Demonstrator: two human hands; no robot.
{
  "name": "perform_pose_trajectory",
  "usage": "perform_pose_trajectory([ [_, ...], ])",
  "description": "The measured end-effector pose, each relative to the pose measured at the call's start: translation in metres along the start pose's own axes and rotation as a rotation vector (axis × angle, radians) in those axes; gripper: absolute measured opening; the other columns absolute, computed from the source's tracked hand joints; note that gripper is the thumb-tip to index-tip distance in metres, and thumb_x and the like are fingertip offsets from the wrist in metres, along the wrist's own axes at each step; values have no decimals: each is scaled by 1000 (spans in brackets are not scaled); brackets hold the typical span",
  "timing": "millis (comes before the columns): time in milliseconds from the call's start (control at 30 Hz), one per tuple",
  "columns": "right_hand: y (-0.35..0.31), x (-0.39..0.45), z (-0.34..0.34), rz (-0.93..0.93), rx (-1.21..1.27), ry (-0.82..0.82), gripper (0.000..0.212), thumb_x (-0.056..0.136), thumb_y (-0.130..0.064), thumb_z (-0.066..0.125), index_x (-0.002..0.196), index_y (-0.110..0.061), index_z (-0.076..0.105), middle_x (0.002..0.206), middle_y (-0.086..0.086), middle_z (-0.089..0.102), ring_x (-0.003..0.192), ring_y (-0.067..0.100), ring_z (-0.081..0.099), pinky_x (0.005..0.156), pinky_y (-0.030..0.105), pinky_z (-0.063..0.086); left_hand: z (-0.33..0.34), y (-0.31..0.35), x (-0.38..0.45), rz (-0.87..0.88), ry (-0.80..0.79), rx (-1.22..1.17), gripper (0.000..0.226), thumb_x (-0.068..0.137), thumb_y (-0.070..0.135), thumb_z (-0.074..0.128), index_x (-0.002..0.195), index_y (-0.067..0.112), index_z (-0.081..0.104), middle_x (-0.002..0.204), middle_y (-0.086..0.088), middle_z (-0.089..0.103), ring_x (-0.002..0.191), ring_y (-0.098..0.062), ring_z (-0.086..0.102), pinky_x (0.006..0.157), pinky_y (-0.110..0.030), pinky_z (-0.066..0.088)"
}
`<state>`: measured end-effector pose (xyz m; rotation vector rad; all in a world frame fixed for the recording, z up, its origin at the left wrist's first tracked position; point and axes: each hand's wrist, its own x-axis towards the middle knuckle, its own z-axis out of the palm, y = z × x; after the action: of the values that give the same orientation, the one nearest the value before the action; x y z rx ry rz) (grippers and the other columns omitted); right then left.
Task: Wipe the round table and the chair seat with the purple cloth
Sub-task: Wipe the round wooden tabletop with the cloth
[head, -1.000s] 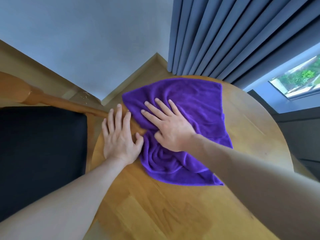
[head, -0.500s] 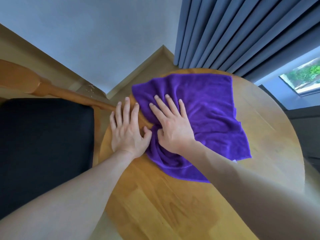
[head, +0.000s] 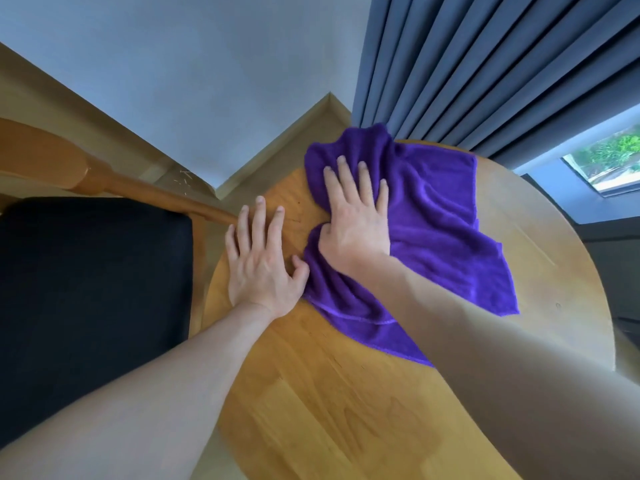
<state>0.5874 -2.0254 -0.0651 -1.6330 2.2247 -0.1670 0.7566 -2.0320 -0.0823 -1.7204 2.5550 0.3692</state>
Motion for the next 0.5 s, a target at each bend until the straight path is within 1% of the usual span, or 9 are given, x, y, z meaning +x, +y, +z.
perform_pose_trajectory([
  [67, 3, -23, 4, -163, -50, -65, 83, 79, -30, 31, 162, -22, 21, 172, -1, 8, 158, 29, 0, 126, 56, -2, 1, 0, 0, -4, -7, 5, 80, 83, 44, 41, 158, 20, 26, 172, -8, 9, 158, -31, 7, 125, -57, 15],
  [100, 11, -34, 4, -248, -66, -99, 85, 77, -31, 26, 162, -23, 22, 172, -2, 9, 158, 28, 1, 126, 55, -2, 1, 0, -1, -7, -9, 3, 79, 82, 43, 42, 157, 19, 29, 172, -9, 10, 158, -31, 7, 126, -57, 15],
  [167, 33, -50, 1, -382, -81, -151, 86, 75, -26, 33, 161, -22, 26, 171, -4, 11, 158, 27, 3, 127, 53, 1, 1, 1, -1, -6, 2, 0, 73, 82, 41, 44, 150, 17, 35, 171, -9, 13, 158, -31, 9, 126, -56, 15],
  [233, 52, -53, -4, -440, -105, -151, 88, 70, -22, 43, 158, -20, 34, 170, -3, 18, 157, 27, 12, 127, 50, 7, 2, 0, 0, -6, 19, -9, 71, 81, 40, 46, 148, 17, 38, 171, -10, 15, 158, -32, 11, 126, -56, 14],
  [300, 61, -43, -9, -385, -114, -112, 89, 66, -20, 49, 155, -20, 38, 169, -3, 23, 156, 28, 17, 126, 50, 13, 1, -1, 0, -7, 24, -26, 76, 81, 40, 46, 153, 19, 34, 171, -9, 14, 158, -32, 11, 126, -56, 14],
  [333, 60, -34, -10, -317, -104, -91, 91, 66, -19, 51, 155, -21, 36, 169, -3, 22, 156, 28, 16, 126, 52, 12, 1, -1, 0, -8, 22, -30, 79, 81, 40, 46, 156, 20, 31, 171, -9, 13, 158, -31, 10, 126, -57, 14],
  [433, 35, -2, -7, -79, -42, -40, 100, 63, -22, 50, 159, -27, 24, 171, -5, 9, 158, 29, 1, 123, 62, -1, 0, -3, 0, -4, 18, -30, 82, 81, 40, 45, 158, 19, 28, 171, -9, 13, 158, -31, 9, 126, -57, 14],
  [500, 8, 17, 0, 8, -31, -33, 102, 63, -27, 47, 161, -30, 17, 172, -4, 3, 157, 30, -6, 120, 66, -7, 1, -12, 1, -4, 19, -24, 82, 81, 40, 44, 158, 19, 28, 172, -10, 12, 158, -31, 9, 126, -56, 14],
])
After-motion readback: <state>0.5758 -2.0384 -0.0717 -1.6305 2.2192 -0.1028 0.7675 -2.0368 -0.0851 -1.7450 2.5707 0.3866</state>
